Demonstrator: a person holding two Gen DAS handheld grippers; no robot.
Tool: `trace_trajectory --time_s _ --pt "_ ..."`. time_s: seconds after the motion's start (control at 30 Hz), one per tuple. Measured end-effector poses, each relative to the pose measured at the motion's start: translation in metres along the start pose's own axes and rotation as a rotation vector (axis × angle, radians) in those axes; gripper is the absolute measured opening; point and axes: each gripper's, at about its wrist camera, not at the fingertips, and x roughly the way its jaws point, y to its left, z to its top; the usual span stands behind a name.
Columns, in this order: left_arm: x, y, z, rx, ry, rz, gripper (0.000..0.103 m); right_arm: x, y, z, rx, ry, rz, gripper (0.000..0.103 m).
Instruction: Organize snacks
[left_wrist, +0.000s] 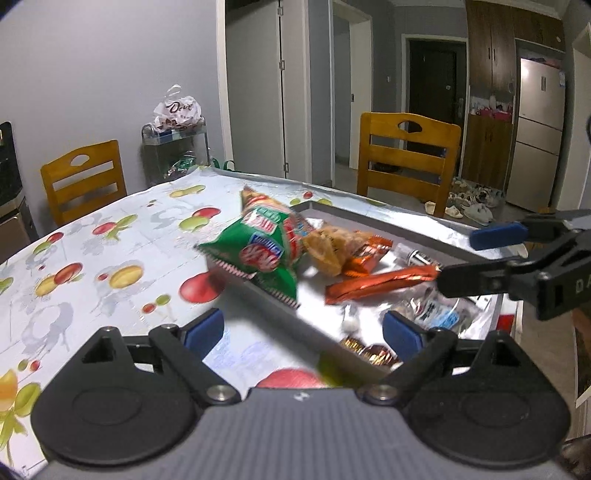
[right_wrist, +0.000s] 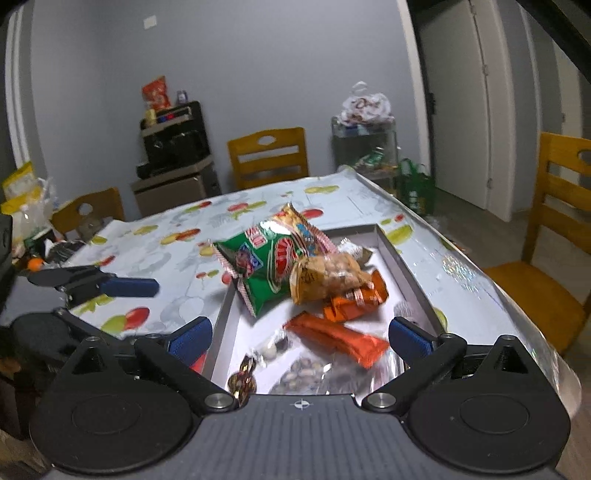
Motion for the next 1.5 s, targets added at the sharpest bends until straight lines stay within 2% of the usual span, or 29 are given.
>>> trace_trajectory --time_s 0.17,0.37,0.5,0.6,0.67,0.87,0.97,1.5 --pt "-0.007 0.012 -0.019 0.029 0.011 -0.025 0.095 -0.01 0.019 -0.02 0.044 0.008 -0.064 0.103" --pt "-0.003 0.016 -0.043 0.077 0.018 -0.017 0.096 -0.017 0.042 -0.043 0.081 -0.005 -0.123 0.103" --pt "0.003 0.02 -0.055 0.066 0.032 -0.024 0.097 -0.008 0.054 -0.053 0.077 0.055 -0.151 0.103" --pt "0.004 0.024 -0.057 0.044 0.035 -0.042 0.098 -0.003 0.058 -0.058 0.088 0.093 -0.169 0.103" --pt "0.003 0.026 -0.057 0.033 0.028 -0.055 0.102 0.002 0.06 -0.061 0.098 0.111 -0.187 0.103" --pt "0.01 0.024 -0.056 0.023 0.076 -0.032 0.102 0.013 0.064 -0.064 0.124 0.151 -0.223 0.103" --pt "0.008 0.025 -0.057 0.016 0.069 -0.039 0.102 0.017 0.067 -0.063 0.124 0.166 -0.229 0.103" --pt "0.007 0.022 -0.056 0.019 0.065 -0.043 0.102 0.02 0.068 -0.065 0.16 0.171 -0.248 0.103"
